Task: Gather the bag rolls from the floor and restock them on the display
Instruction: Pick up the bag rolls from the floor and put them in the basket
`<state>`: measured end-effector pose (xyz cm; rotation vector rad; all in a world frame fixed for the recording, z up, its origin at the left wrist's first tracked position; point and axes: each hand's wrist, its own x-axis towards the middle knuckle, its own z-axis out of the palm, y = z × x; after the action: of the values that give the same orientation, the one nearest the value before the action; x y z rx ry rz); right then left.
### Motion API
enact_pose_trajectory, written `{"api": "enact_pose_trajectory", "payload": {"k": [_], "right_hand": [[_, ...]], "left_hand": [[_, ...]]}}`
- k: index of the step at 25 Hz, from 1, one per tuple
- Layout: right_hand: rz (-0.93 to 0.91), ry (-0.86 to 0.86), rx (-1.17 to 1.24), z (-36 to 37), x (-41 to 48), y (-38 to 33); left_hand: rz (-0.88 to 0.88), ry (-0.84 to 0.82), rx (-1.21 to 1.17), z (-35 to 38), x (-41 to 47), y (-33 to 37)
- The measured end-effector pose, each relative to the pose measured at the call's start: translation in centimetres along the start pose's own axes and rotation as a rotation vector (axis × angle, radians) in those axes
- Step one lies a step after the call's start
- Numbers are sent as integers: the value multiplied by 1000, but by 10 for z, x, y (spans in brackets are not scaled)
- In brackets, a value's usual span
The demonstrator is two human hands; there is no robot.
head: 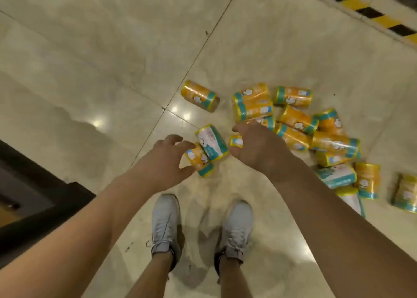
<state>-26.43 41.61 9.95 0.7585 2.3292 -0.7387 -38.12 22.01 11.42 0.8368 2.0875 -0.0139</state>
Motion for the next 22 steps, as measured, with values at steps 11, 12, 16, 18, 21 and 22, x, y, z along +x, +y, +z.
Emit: {"api": "enact_pose_trajectory", "payload": {"k": [11,12,16,18,21,22], "right_hand": [[119,-39,100,165,207,-15],[116,-45,89,165,210,-15],[71,-14,116,142,189,-3],[61,32,155,129,168,8],[-3,78,207,114,134,17],[-26,104,220,106,123,19]], "left_hand": [[-143,33,-164,124,139,-79],[-209,43,-245,128,146,-76],[-505,53,-620,145,177,-54],[-628,57,-747,156,190,-55],[-591,50,-840,155,185,-57],[-547,64,-821,147,176,-55]]}}
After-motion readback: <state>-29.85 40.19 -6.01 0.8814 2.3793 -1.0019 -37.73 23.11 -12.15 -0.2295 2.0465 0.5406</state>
